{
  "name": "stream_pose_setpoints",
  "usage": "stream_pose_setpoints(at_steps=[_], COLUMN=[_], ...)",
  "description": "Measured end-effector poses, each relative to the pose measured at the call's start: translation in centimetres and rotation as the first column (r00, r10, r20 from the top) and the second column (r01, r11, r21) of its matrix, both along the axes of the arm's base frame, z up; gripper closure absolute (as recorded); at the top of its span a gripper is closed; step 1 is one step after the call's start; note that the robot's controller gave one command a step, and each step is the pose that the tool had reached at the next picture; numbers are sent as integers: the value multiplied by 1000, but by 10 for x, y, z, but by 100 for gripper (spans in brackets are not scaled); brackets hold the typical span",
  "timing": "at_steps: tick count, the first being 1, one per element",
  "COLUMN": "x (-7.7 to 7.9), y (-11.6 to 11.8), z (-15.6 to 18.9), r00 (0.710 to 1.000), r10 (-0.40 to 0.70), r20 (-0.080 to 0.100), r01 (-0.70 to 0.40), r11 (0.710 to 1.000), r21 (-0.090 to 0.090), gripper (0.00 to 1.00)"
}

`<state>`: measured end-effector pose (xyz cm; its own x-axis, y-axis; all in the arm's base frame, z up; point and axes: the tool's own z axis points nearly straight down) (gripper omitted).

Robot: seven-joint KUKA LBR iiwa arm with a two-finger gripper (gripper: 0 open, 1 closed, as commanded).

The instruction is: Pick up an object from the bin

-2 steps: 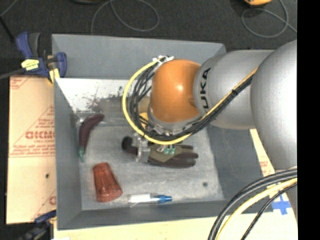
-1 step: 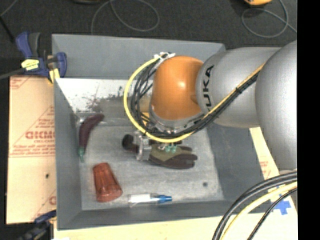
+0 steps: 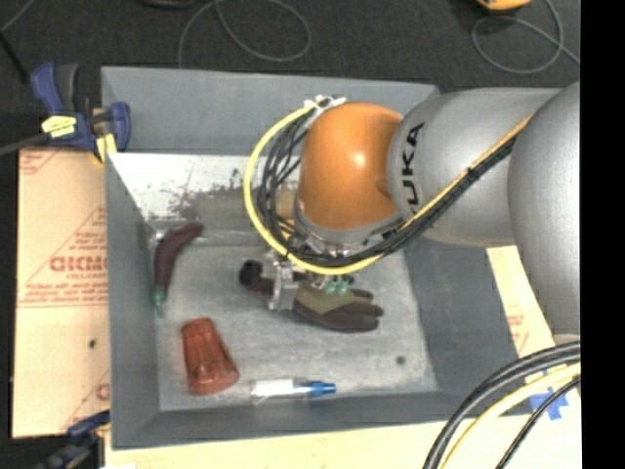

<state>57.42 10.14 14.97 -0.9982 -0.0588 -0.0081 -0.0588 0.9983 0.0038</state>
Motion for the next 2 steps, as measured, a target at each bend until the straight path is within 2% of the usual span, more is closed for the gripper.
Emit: stream_pose_setpoints(at_steps=[2], x=[0], y=[0], z=[29], r00=[1000], r10=[-2], r20=[2], r01=[2], r11=[1000], r21=[0], gripper=[100])
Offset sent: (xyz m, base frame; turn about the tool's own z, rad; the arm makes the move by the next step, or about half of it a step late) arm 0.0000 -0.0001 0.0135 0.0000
